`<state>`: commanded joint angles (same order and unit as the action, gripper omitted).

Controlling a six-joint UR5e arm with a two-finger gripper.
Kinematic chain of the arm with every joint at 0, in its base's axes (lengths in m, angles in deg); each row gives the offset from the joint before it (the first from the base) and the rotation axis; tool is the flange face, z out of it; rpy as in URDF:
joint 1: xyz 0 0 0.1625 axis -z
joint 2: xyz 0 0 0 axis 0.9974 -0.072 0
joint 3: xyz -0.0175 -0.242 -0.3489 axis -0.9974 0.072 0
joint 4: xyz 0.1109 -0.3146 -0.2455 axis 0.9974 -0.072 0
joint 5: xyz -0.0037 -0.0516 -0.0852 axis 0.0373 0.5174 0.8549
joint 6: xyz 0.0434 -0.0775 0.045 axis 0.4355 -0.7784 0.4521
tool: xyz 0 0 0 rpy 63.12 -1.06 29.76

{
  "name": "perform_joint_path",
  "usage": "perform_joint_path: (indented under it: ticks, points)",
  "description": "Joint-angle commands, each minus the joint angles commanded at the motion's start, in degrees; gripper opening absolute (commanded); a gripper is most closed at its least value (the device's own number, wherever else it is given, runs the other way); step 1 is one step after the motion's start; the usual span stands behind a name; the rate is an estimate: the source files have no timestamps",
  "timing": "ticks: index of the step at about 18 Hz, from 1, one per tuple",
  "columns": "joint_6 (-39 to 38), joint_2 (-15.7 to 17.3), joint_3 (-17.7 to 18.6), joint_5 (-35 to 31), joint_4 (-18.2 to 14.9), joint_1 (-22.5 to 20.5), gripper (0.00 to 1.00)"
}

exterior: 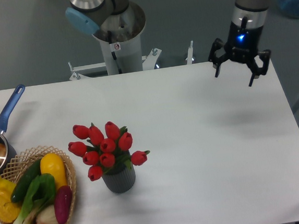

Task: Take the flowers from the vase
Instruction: 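Move the open gripper toward the red tulips in the grey vase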

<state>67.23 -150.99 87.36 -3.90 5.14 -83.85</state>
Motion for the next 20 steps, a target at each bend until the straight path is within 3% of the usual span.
perform_joint_path:
  ticks: [4,8,14,20]
  points:
    - [-0.6,0.6,2.2,8.5,-0.1,0.8,1.0]
    - [-0.7,1.1,2.6,19.1,-2.4,3.1,1.0]
    - [-0.8,-0.5,1.9,20.5,-1.9,12.3,1.0]
    - [-0.7,-1.8,1.9,23.7,-1.9,14.8,1.0]
